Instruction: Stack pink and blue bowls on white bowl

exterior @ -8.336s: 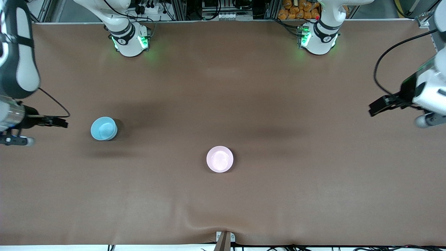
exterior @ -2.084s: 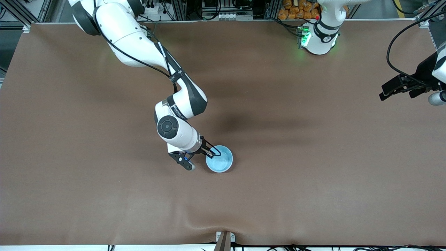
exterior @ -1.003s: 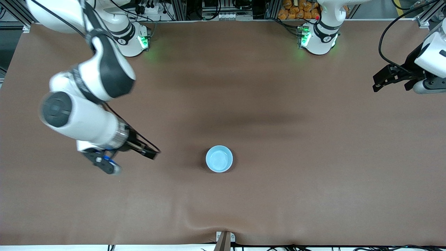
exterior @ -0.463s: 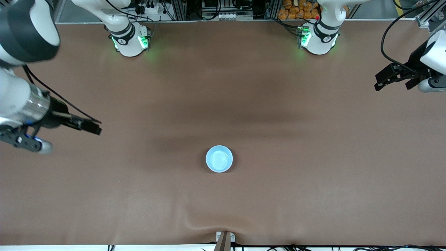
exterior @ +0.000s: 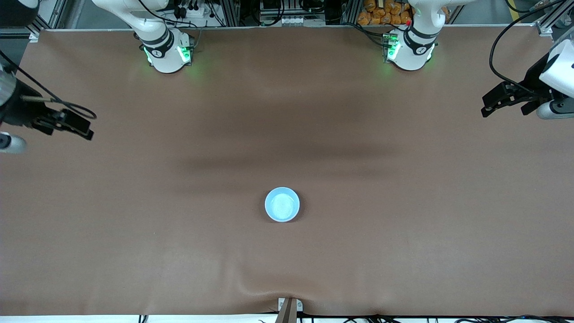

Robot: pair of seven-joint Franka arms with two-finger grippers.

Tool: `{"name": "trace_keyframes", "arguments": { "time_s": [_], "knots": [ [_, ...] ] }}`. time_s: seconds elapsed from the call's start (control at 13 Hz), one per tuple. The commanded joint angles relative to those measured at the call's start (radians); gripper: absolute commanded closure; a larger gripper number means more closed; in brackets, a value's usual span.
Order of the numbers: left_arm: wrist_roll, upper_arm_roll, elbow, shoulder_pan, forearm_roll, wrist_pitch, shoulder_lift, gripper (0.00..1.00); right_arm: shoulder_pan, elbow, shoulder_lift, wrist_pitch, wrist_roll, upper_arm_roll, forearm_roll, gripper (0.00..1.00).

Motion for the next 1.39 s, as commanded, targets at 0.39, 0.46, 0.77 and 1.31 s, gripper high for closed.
{"name": "trace_keyframes", "arguments": {
  "time_s": [0.39,0.46,0.77,1.31],
  "knots": [
    [0.025,-0.01,-0.02,0.012,-0.018,0.005,-0.024,0.0,0.054,-0.317,-0.207,0.132,-0.2,-0.155,-0.009,0.0],
    [0.025,-0.011,-0.02,0.012,-0.018,0.005,-0.026,0.0,0.055,-0.312,-0.205,0.135,-0.2,-0.155,-0.009,0.0],
    [0.025,-0.011,-0.02,0.012,-0.018,0.005,-0.024,0.0,0.048,-0.173,-0.132,0.117,-0.203,-0.132,-0.018,0.0],
    [0.027,-0.013,-0.013,0.012,-0.018,0.002,-0.029,0.0,0.043,-0.166,-0.128,0.1,-0.201,-0.112,-0.018,0.0]
  ]
}}
